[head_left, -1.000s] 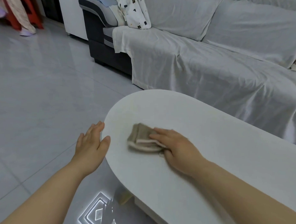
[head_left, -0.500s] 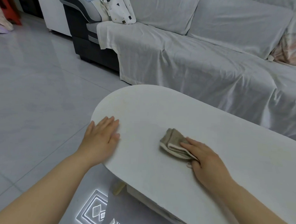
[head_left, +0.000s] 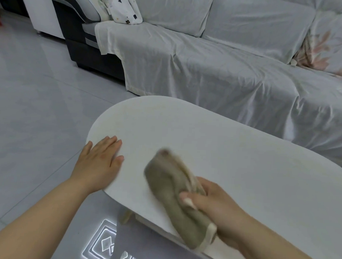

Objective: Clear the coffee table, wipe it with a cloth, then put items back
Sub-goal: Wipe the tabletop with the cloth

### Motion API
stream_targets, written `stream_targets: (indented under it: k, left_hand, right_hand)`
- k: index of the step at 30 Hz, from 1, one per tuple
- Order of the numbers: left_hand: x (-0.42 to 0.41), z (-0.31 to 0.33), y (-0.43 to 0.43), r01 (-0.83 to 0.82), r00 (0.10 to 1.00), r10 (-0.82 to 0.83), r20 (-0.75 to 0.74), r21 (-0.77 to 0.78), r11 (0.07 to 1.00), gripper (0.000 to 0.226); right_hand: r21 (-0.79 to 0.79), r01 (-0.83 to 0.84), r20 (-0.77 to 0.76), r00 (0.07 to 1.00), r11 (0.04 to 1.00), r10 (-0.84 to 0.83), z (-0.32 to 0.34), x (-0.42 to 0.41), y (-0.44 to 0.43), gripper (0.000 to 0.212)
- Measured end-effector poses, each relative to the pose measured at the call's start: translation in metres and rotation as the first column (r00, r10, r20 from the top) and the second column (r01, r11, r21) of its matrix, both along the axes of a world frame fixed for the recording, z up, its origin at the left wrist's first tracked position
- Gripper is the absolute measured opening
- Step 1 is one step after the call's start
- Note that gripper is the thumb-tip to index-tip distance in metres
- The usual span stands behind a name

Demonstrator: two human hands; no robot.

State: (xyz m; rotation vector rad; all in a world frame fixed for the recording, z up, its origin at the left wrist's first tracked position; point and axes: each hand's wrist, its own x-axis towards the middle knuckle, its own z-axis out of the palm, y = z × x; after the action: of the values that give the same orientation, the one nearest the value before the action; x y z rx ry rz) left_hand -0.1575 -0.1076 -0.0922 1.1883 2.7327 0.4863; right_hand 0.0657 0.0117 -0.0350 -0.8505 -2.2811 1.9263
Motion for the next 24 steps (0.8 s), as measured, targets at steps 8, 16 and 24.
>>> stream_targets:
  k: [8,16,24]
  left_hand:
    - [0.000,-0.002,0.000,-0.011,1.000,0.011,-0.013,0.032,0.999,0.049]
    - [-0.001,-0.005,0.001,-0.100,0.995,0.101,-0.004,0.120,0.988,0.046]
    - [-0.002,-0.008,0.001,-0.128,0.992,0.127,0.013,0.135,0.983,0.047]
  right_hand:
    - [0.723,0.286,-0.062,0.934,0.629,-0.353,-0.009,0.005,0.048,0.062]
    - [0.930,-0.208,0.176,0.976,0.304,0.130,-0.038,-0.031,-0.037,0.067]
    - [0.849,0.027,0.001,0.999,0.528,-0.053,-0.024,-0.045,0.104,0.050]
